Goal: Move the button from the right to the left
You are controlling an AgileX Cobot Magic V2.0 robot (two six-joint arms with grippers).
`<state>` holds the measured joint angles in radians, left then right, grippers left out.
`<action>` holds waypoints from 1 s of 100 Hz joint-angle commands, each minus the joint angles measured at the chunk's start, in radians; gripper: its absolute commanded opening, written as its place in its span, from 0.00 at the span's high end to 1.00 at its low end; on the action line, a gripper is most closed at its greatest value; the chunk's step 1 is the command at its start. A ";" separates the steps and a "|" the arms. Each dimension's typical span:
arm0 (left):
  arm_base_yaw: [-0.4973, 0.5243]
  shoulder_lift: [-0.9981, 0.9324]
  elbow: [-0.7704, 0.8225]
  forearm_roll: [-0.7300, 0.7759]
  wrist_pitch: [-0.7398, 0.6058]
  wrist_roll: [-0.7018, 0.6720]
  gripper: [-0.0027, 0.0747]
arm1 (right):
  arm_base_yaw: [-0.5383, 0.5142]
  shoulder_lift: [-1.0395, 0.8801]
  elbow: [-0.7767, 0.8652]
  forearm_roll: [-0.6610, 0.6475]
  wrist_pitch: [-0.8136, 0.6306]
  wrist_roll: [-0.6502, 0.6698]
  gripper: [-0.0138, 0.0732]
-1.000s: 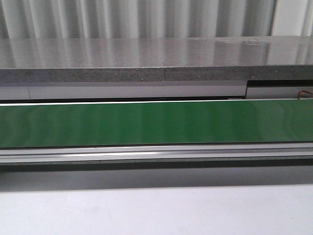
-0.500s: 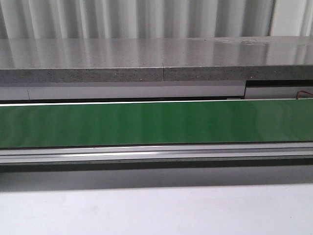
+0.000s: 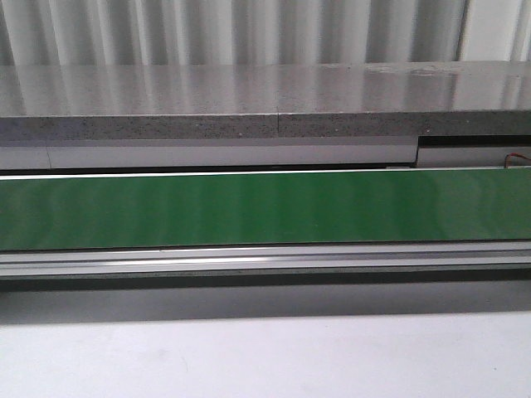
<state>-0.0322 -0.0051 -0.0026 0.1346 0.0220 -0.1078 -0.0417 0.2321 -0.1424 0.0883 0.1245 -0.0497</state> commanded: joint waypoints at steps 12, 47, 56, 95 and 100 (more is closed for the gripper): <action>0.004 -0.033 0.025 -0.001 -0.082 -0.011 0.99 | 0.001 -0.173 0.071 -0.006 -0.100 -0.002 0.92; 0.004 -0.033 0.025 -0.001 -0.082 -0.011 0.99 | 0.001 -0.257 0.153 -0.006 -0.170 0.005 0.92; 0.004 -0.033 0.025 -0.001 -0.082 -0.011 0.99 | 0.001 -0.257 0.153 -0.008 -0.174 0.005 0.92; 0.004 -0.033 0.025 -0.001 -0.082 -0.011 0.99 | 0.001 -0.257 0.153 -0.007 -0.173 0.005 0.92; 0.004 -0.033 0.025 -0.001 -0.082 -0.011 0.99 | 0.001 -0.257 0.153 -0.007 -0.173 0.005 0.92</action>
<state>-0.0322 -0.0051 -0.0026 0.1346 0.0205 -0.1078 -0.0417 -0.0099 0.0267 0.0883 0.0358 -0.0419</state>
